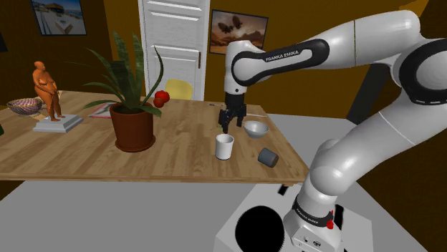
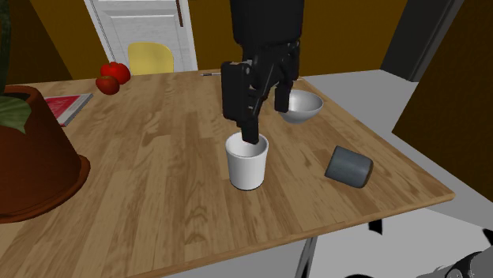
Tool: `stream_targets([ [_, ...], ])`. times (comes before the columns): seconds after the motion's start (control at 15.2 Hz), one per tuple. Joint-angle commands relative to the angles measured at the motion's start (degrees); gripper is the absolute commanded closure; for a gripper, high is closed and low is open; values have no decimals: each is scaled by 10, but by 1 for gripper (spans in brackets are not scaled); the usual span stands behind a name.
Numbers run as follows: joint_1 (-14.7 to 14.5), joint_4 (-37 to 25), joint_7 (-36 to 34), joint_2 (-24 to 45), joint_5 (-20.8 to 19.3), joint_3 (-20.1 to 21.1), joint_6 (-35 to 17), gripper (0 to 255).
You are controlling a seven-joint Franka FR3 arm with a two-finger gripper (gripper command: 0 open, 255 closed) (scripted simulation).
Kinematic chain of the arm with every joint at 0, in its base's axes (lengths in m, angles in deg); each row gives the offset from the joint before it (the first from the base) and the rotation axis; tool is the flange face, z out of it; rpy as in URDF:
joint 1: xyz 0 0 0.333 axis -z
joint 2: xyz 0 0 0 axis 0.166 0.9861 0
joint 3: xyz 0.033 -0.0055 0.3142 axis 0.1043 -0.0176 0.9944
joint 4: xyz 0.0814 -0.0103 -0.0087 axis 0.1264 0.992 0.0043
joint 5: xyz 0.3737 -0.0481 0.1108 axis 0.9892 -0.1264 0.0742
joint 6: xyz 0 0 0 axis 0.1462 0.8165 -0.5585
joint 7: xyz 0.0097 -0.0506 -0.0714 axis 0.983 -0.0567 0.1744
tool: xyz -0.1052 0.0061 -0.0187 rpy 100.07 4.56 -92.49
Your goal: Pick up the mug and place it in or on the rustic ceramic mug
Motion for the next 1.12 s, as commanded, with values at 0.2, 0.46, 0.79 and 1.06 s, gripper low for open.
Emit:
stream_targets([
  [0.2, 5, -5, -10, 102, -24, 11, -101, 0],
  [0.46, 9, -12, -17, 158, -40, 15, -151, 0],
  [0.79, 10, 10, -20, 178, -44, 14, -192, 0],
  [1.06, 11, 16, -21, 185, -45, 14, -206, 0],
])
